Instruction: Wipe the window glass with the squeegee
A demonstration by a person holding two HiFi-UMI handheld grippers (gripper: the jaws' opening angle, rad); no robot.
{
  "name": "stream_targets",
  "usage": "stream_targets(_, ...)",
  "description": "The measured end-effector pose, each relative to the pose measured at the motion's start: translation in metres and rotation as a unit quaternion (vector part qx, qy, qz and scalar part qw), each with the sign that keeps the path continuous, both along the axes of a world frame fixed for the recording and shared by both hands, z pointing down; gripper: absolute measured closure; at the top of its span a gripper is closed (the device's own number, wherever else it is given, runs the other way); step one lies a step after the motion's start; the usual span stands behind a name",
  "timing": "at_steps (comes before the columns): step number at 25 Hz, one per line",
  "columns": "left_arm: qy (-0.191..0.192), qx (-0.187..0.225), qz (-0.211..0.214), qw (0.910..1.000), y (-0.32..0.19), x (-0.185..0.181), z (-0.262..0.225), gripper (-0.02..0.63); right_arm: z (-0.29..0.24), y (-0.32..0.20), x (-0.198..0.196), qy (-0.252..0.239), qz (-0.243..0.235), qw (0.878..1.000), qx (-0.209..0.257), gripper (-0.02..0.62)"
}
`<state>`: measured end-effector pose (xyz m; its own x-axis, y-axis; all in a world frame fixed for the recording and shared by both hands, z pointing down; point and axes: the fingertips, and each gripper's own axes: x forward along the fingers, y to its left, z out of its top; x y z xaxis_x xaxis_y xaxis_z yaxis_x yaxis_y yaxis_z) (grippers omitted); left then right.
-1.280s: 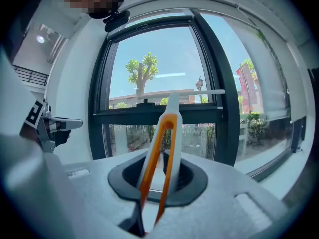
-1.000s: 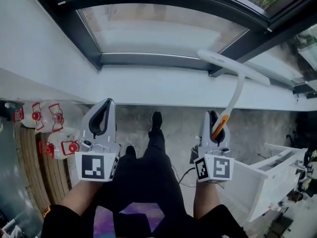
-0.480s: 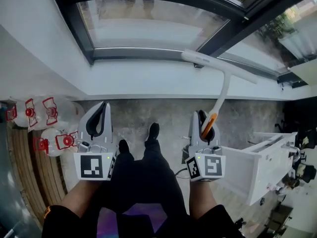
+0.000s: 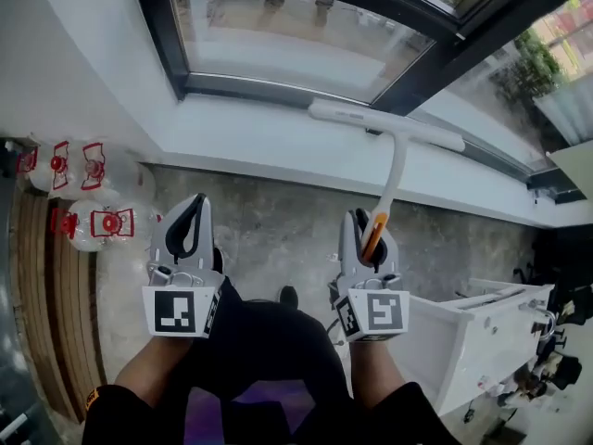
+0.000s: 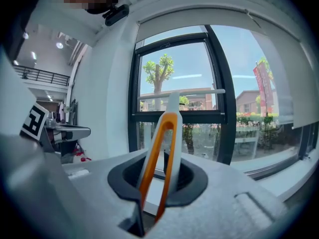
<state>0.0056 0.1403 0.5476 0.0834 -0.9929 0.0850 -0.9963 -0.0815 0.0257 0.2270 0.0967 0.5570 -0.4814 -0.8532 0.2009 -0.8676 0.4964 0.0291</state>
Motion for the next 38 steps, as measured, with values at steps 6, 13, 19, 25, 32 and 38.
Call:
stream_targets(6,0.026,-0.024,-0.027,0.999,0.039,0.084,0.023,0.596,0.016,0.028,0.052,0.001,-0.057,0.998,-0.01,0.546)
stream_targets(13,0.024,-0.022,-0.038,0.9987,0.064,0.137,0.022,0.595,0.015,0.054,0.099,-0.001,-0.073,0.997,-0.007,0.546)
stream_targets(19,0.016,-0.011,-0.054,0.9984,0.078,0.143,0.017,0.595,0.035,0.078,0.119,0.018,-0.069,0.997,-0.017,0.558)
stream_targets(25,-0.001,-0.008,-0.07,0.9975,0.091,0.131,0.013,0.595,0.055,0.082,0.112,0.033,-0.064,0.997,-0.035,0.558)
stream_targets(32,-0.011,-0.013,-0.086,0.9962,0.105,0.108,0.007,0.595,0.056,0.084,0.093,0.038,-0.089,0.995,-0.006,0.559)
stream_targets(38,-0.015,-0.01,-0.075,0.997,0.102,0.109,0.005,0.595,0.042,0.086,0.083,0.02,-0.086,0.996,-0.008,0.56)
